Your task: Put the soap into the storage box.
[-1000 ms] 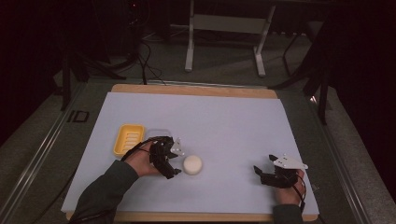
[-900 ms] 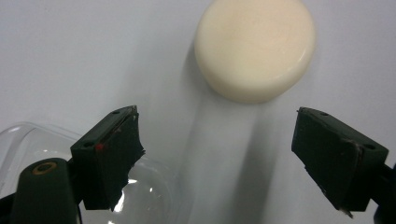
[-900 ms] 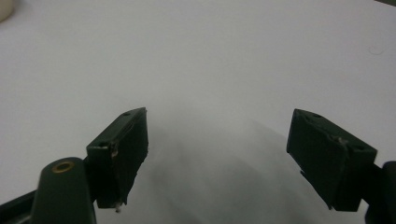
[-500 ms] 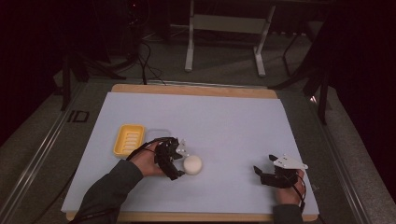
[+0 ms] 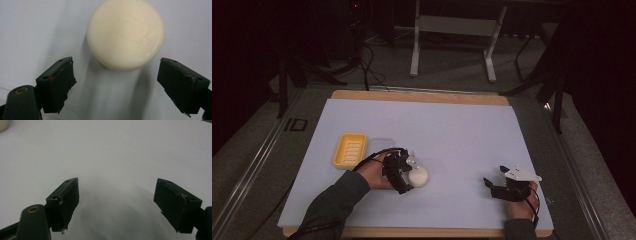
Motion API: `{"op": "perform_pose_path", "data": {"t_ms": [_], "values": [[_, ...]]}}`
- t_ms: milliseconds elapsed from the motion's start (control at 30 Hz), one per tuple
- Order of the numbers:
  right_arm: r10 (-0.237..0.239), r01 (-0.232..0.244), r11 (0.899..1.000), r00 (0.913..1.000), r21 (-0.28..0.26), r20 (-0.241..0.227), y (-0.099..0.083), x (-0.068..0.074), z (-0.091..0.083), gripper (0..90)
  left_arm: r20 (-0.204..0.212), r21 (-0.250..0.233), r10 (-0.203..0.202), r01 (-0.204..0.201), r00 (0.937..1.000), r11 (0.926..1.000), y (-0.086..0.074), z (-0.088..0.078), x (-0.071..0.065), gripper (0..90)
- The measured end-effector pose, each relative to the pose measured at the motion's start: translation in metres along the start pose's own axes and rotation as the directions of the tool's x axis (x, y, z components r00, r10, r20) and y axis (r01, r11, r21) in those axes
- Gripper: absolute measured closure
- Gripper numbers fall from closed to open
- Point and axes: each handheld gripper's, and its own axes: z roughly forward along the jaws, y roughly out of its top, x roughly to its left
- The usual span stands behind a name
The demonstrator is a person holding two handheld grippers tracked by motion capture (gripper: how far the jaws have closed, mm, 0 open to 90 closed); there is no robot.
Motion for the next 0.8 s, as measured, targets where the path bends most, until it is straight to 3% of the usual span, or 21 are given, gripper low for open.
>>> {"op": "perform_pose_path", "data": {"t_ms": [500, 800], "values": [[0.0, 0.0, 1.0, 1.0, 0.0, -0.001, 0.0, 0.0, 0.0, 20.2, 0.037, 0.042, -0.002, 0.001, 0.9993, 0.9991, 0.014, 0.013, 0.002, 14.8], [-0.001, 0.001, 1.0, 1.0, 0.001, 0.0, 0.0, 0.0, 0.0, 20.2, 0.052, 0.075, 0.015, -0.019, 0.9985, 0.997, 0.026, 0.02, 0.001, 15.1]]}}
